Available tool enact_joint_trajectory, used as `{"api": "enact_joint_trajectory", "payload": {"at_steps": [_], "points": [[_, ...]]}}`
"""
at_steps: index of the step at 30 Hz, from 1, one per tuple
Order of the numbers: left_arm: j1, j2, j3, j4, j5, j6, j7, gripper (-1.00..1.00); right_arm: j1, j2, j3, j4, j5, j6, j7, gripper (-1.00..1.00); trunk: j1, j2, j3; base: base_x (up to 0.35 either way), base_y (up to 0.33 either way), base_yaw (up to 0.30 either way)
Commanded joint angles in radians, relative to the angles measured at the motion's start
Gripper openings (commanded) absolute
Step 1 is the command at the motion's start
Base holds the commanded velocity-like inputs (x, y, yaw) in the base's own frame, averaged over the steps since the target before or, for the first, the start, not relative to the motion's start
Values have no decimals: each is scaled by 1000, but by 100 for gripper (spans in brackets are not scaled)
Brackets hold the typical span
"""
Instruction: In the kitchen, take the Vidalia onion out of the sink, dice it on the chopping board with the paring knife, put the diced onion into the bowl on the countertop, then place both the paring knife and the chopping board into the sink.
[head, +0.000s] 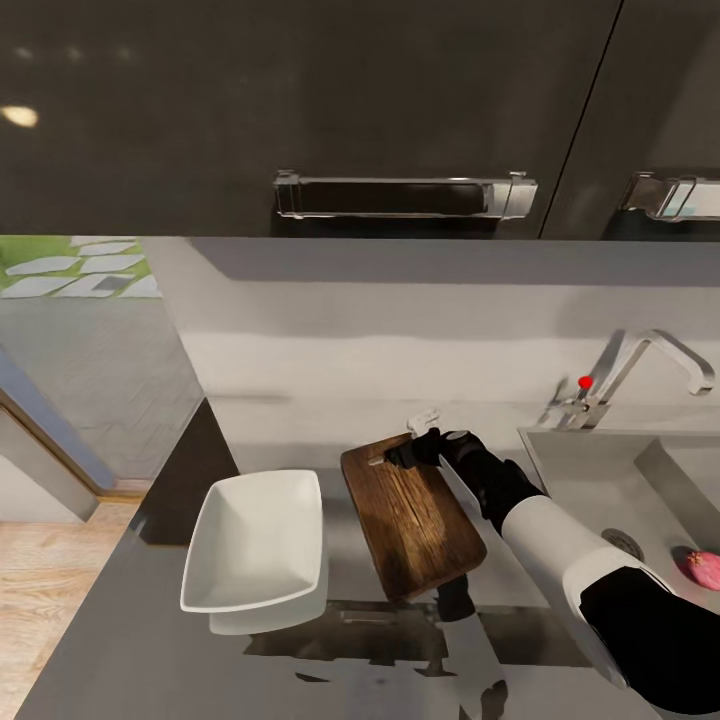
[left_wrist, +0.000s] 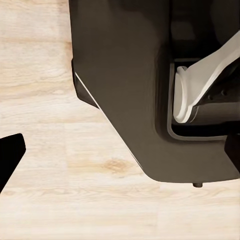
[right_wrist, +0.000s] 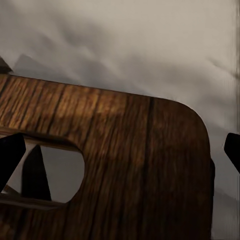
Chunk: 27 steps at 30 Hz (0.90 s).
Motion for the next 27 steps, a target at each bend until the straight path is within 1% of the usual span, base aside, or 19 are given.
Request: {"api": "enact_joint_trajectory", "payload": {"at_steps": [1, 6, 12, 16, 17, 27], "points": [[1, 0, -1, -2, -4, -1, 2, 100, -1, -1, 5, 72, 2, 9, -6, 100, 1, -2, -2, 0, 0, 0], [1, 0, -1, -2, -4, -1, 2, 100, -1, -1, 5, 72, 2, 40, -10, 100, 1, -2, -2, 0, 0, 0], [1, 0, -1, -2, -4, -1, 2, 100, -1, 0, 5, 72, 2, 48, -20, 100, 1, -2, -2, 0, 0, 0], [0, 0, -1, -2, -4, -1, 2, 100, -1, 2, 6, 72, 2, 50, -38, 100, 1, -2, -2, 0, 0, 0], [0, 0, -1, -2, -4, -1, 2, 100, -1, 2, 6, 72, 2, 50, -40, -100, 1, -2, -2, 0, 0, 0], [0, 0, -1, -1, -4, -1, 2, 100, -1, 4, 6, 72, 0, 50, -42, -100, 1, -2, -2, 0, 0, 0]]}}
